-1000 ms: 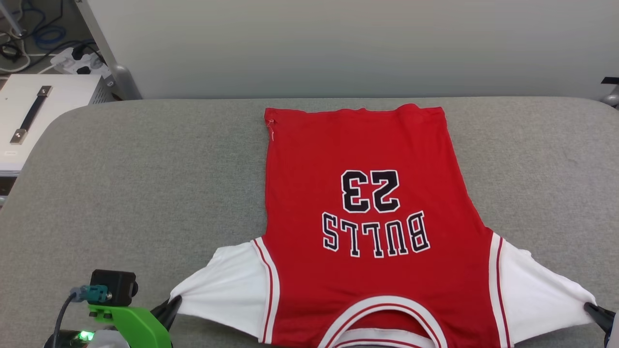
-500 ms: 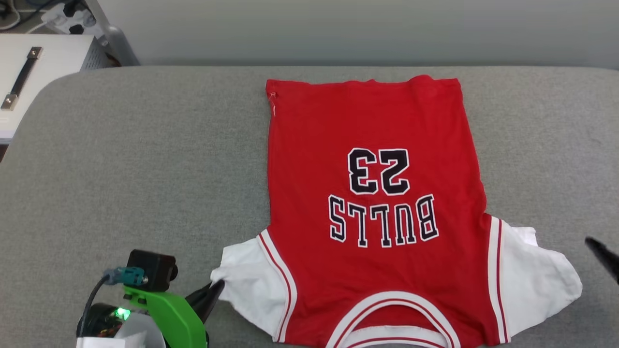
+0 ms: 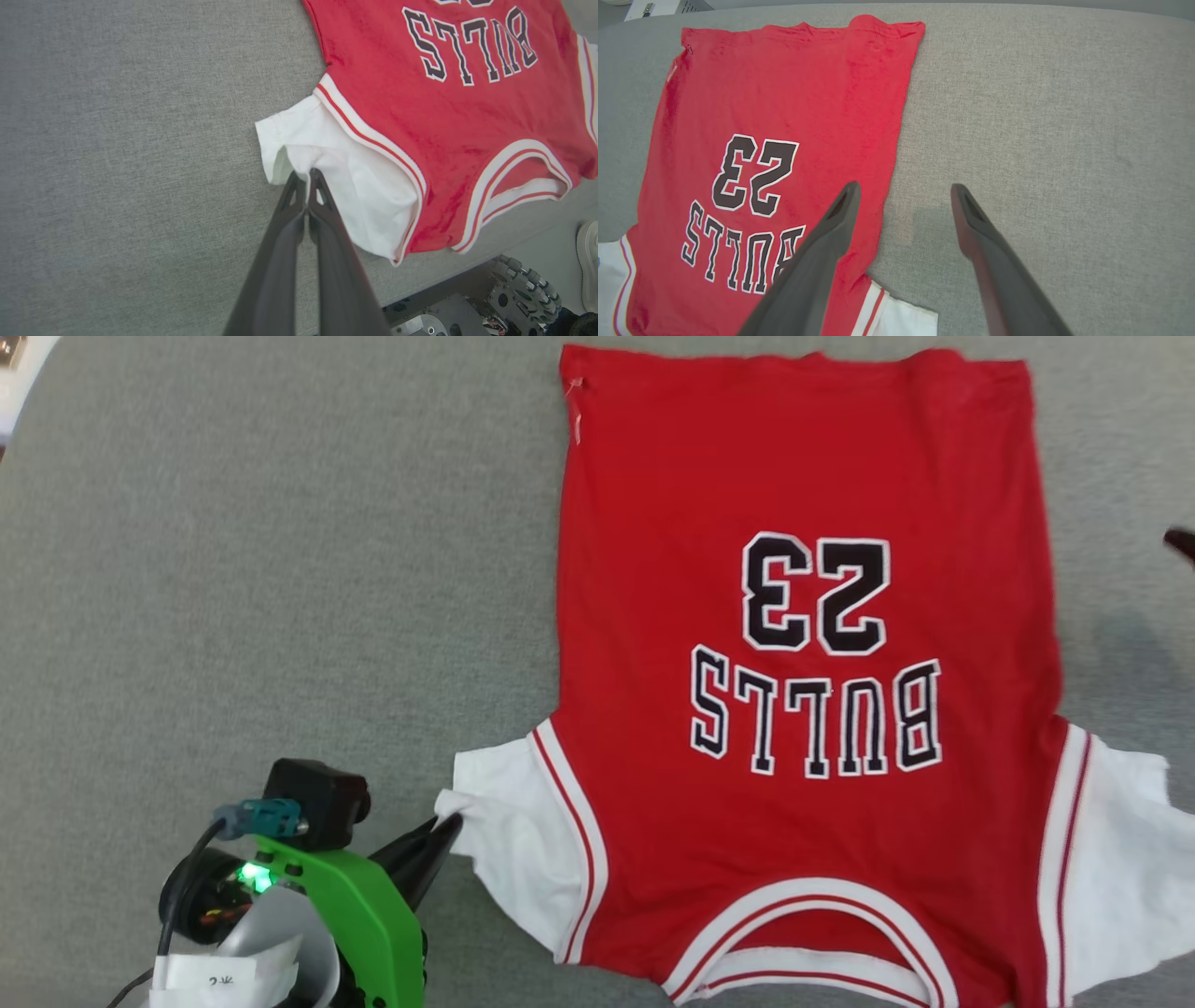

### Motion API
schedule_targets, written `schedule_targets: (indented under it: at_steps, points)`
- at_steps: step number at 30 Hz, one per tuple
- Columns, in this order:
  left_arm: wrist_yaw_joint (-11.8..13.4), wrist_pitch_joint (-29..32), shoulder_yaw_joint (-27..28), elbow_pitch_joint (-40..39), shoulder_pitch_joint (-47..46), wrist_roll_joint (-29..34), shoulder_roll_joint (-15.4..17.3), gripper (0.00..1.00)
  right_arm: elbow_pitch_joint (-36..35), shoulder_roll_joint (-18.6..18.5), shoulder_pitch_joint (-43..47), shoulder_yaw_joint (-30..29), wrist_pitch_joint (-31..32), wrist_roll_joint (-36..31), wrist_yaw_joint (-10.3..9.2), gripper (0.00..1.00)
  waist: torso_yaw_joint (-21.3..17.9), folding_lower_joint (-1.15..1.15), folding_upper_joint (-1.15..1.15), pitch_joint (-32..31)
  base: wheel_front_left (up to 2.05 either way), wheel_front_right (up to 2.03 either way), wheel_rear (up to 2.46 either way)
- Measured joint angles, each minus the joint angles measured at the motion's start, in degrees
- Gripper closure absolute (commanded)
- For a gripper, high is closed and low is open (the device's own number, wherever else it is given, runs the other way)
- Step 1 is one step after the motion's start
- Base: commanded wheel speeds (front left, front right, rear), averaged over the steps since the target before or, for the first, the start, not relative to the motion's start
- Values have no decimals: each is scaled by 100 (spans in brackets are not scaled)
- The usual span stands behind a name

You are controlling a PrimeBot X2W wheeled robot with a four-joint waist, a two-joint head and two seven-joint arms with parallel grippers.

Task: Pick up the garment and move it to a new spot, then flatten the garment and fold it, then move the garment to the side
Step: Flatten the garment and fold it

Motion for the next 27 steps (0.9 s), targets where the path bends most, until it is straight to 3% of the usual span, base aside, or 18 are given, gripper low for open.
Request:
schedule_targets:
  at_steps: [13,20,27]
  points:
    - [-209,-62,-357,-193,-413,92,-234,100,1772,-305,-2535,289,625,-1043,0,0,764,1,0,1078,0,0,0]
    - [-282,-177,-532,-171,-530,167,-378,100,2547,-160,-3285,225,610,-1672,0,0,1148,1,0,1501,0,0,0]
    - [-314,-264,-648,-52,-645,313,-474,100,2848,-220,-3582,307,538,-1975,0,0,1459,1,0,1774,0,0,0]
